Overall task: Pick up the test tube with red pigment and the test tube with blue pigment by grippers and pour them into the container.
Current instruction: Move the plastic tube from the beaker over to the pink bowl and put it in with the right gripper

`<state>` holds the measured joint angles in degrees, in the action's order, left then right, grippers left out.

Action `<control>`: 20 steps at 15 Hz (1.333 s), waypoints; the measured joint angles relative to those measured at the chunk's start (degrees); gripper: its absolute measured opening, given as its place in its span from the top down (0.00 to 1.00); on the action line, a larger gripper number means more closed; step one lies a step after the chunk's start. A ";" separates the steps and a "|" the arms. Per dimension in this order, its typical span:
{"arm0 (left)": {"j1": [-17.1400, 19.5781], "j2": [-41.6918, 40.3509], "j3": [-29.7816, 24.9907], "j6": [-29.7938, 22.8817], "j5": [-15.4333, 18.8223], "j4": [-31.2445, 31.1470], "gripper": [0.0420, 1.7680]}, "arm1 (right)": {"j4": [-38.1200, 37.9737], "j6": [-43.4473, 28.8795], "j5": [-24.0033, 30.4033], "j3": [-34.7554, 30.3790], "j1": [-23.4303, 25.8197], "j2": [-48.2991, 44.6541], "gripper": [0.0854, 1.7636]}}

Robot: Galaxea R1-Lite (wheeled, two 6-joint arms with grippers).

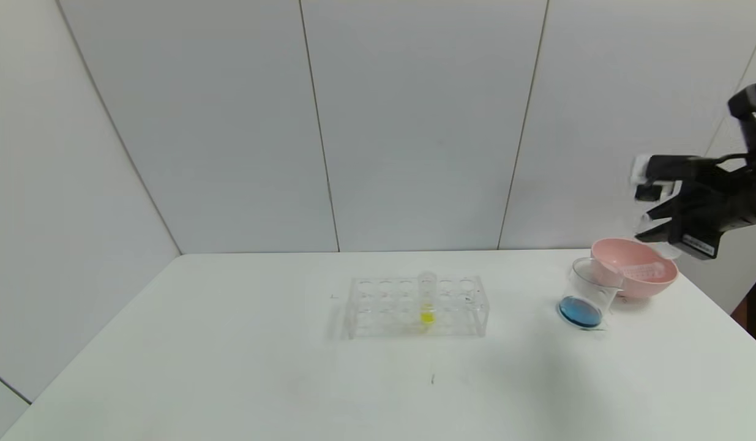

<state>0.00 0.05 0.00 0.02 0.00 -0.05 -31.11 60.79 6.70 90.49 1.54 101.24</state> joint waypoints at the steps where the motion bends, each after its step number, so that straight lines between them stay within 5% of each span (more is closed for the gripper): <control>1: 0.00 0.00 0.00 -0.02 0.00 0.02 0.00 | 1.52 -5.84 3.01 -0.30 1.41 -1.63 0.76; 7: 0.00 0.00 0.00 0.00 0.00 0.00 0.00 | 25.45 -31.49 6.86 -10.53 7.12 -10.01 0.76; 14: 0.00 0.00 0.00 -0.02 0.00 0.00 0.00 | 41.27 -59.51 11.39 -26.03 15.38 -13.64 0.76; 20: 0.00 0.00 0.00 0.00 0.00 -0.02 0.00 | 53.22 -63.79 12.78 -30.88 18.83 -9.92 0.76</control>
<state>0.00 0.05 0.00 0.02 0.00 -0.07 22.11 -3.00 19.48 59.61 20.37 91.32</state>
